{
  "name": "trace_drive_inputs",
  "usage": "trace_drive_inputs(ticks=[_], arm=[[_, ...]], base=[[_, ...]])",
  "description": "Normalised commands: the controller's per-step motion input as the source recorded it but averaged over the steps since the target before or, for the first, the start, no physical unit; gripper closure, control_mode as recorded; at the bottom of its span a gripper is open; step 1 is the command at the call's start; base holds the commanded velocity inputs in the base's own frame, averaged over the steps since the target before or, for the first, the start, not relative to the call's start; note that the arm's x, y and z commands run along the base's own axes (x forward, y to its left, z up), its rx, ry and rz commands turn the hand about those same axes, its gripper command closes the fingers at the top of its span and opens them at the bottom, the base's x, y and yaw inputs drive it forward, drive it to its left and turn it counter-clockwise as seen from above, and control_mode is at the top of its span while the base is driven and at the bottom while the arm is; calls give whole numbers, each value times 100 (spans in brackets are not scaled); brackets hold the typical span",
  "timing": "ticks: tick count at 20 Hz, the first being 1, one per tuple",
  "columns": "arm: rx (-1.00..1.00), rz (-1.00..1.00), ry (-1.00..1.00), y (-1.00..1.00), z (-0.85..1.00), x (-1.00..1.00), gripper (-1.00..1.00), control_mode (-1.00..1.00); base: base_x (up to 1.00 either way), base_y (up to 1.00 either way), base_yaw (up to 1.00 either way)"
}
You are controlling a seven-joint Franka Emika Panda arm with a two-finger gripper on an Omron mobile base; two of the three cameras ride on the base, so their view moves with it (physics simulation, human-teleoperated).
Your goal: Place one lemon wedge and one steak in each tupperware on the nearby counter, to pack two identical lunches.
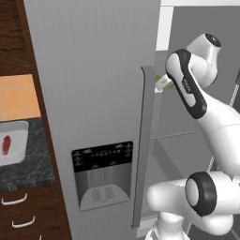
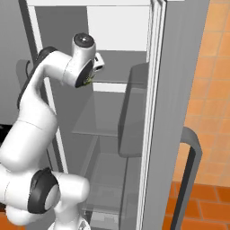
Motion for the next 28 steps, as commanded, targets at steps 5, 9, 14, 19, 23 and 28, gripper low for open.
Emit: trace_drive_inputs(ticks=[5,9,14,19,23,28], arm=[[-1,-12,6,1,6,-100,100,-100],[0,-12,0,10,-10,-100,100,-100],[0,-11,6,17,-17,-94,100,-100],[1,-9,6,22,-32,-82,100,-100],[0,-2,0,20,-13,-22,100,100],[0,0,0,0,0,0,100,100]], base=[[0,0,0],[0,0,0],[0,0,0],[0,0,0],[-51,75,-7],[-51,100,-11]])
